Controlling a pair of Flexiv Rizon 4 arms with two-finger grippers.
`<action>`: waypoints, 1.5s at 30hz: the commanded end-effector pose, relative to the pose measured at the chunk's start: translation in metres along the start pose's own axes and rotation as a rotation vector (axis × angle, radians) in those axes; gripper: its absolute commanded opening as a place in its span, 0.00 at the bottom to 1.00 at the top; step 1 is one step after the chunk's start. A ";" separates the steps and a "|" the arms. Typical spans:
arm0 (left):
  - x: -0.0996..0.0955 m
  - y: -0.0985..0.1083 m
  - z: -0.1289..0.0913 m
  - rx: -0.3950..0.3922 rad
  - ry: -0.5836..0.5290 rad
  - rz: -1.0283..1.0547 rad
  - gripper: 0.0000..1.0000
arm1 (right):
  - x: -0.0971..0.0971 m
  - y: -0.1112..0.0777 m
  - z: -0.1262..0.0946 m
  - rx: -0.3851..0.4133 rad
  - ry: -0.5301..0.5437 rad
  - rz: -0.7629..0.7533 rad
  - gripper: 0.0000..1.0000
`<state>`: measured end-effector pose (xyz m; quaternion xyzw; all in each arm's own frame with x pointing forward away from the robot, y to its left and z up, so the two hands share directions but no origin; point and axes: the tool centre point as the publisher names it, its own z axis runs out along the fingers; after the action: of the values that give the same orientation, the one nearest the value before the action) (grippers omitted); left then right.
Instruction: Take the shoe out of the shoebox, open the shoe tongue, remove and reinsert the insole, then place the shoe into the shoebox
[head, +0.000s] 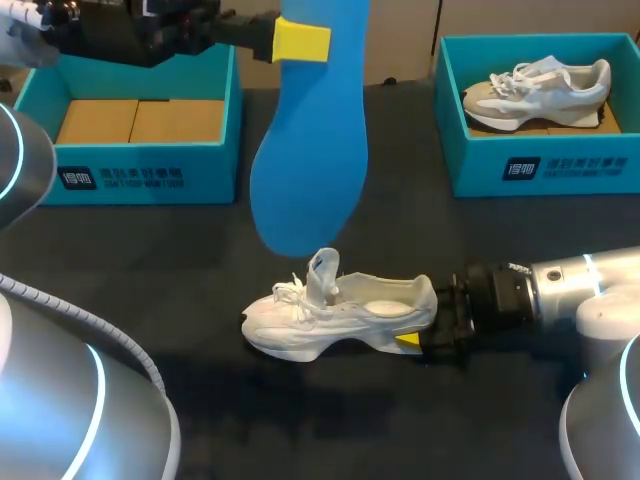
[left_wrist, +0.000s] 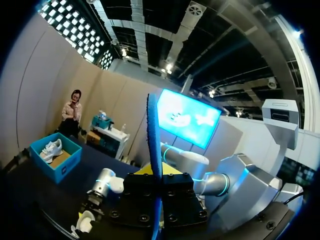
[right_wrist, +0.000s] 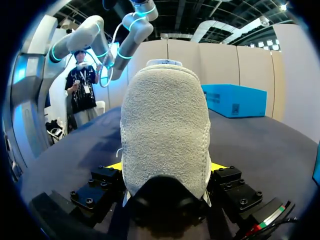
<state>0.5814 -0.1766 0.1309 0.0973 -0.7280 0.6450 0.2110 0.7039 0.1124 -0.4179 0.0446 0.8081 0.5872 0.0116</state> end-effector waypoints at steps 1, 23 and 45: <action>0.000 -0.002 0.001 -0.004 -0.001 -0.001 0.00 | 0.003 0.004 -0.006 0.006 0.000 0.001 1.00; 0.000 -0.002 0.001 -0.004 -0.001 -0.001 0.00 | 0.005 0.028 -0.051 0.346 0.018 0.038 1.00; 0.000 -0.002 0.001 -0.004 -0.001 -0.001 0.00 | 0.015 0.073 -0.052 0.900 0.012 0.073 1.00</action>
<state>0.5816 -0.1771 0.1312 0.0973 -0.7281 0.6448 0.2112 0.6869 0.0811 -0.3341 0.0715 0.9478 0.3097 -0.0241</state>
